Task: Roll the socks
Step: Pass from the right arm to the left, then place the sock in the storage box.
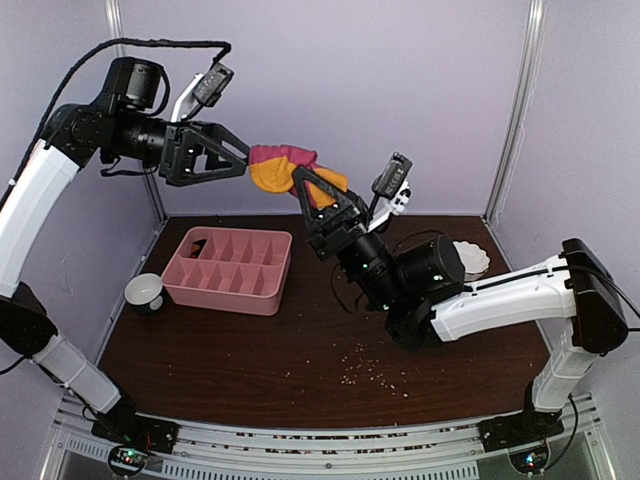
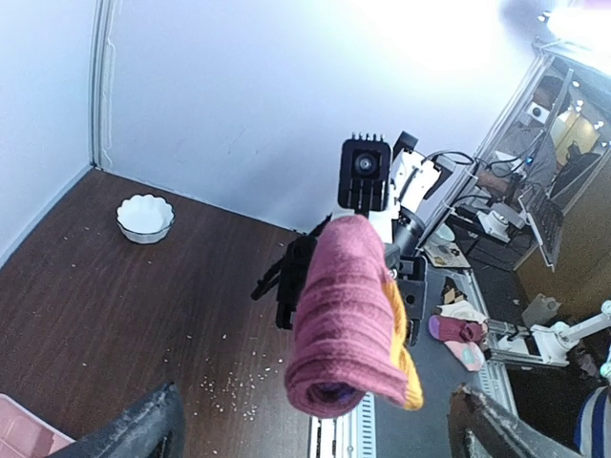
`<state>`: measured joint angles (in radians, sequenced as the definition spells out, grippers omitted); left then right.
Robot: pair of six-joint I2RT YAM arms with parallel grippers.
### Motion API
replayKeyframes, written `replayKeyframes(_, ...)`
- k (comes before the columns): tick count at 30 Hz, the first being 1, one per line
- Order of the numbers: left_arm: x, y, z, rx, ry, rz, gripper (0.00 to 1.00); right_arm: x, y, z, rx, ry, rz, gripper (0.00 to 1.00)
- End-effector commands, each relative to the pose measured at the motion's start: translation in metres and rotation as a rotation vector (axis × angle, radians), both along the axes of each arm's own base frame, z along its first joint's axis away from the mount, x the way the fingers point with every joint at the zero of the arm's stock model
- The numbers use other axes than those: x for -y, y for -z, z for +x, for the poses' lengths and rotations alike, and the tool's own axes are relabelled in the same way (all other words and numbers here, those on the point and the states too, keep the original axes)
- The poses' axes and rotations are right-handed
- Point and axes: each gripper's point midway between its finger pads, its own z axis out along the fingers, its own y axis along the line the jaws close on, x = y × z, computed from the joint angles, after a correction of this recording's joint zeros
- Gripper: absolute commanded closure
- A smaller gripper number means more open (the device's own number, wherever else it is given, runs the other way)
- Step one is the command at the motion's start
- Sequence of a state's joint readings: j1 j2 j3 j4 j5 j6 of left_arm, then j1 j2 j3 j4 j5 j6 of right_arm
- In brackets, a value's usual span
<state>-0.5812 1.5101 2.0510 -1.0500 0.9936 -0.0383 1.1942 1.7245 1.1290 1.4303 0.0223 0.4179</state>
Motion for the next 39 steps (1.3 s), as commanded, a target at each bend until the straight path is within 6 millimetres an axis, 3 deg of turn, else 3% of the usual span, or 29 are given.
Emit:
replayKeyframes(1,0.009,-0.003,0.004,-0.110,0.046,-0.062,0.02,-0.001,-0.011,-0.003,0.014,-0.046,0.056,1.00)
replayKeyframes(7,0.013,-0.004,-0.009,-0.212,0.164,-0.113,0.02,-0.012,-0.003,0.002,0.002,-0.038,0.020,1.00)
replayKeyframes(9,0.013,-0.004,-0.012,-0.230,0.197,-0.126,0.09,-0.012,-0.002,0.004,-0.005,-0.031,0.023,1.00)
replayKeyframes(10,0.013,-0.002,-0.013,-0.235,0.207,-0.128,0.17,-0.012,-0.001,0.006,-0.008,-0.030,0.029,1.00)
replayKeyframes(17,0.007,0.012,-0.001,-0.235,0.165,-0.118,1.00,-0.018,0.002,0.011,-0.018,-0.028,0.015,1.00)
replayKeyframes(19,-0.001,0.011,0.011,-0.197,0.104,-0.106,1.00,-0.019,0.005,0.013,-0.024,-0.018,-0.009,1.00)
replayKeyframes(20,-0.007,0.012,0.018,-0.164,0.058,-0.088,1.00,-0.020,0.008,0.016,-0.034,-0.007,-0.036,0.94)
replayKeyframes(21,-0.014,0.012,0.027,-0.089,0.007,-0.067,1.00,-0.021,0.014,0.020,-0.054,0.010,-0.070,0.78)
replayKeyframes(22,-0.022,0.016,0.037,-0.049,-0.060,-0.025,1.00,-0.021,0.021,0.024,-0.073,0.025,-0.107,0.70)
replayKeyframes(24,-0.040,0.034,0.068,0.093,-0.234,0.131,1.00,-0.018,0.042,0.032,-0.115,0.056,-0.184,0.59)
replayKeyframes(27,-0.083,0.079,0.118,0.214,-0.495,0.407,1.00,-0.002,0.073,0.040,-0.185,0.131,-0.279,0.37)
replayKeyframes(29,-0.121,0.106,0.146,0.266,-0.663,0.559,1.00,0.007,0.092,0.046,-0.229,0.189,-0.373,0.02)
replayKeyframes(34,-0.196,0.166,0.181,0.235,-0.868,0.790,1.00,0.024,0.130,0.054,-0.347,0.269,-0.565,0.01)
replayKeyframes(39,-0.244,0.222,0.192,0.075,-0.941,0.917,1.00,0.052,0.149,0.068,-0.596,0.284,-0.569,0.01)
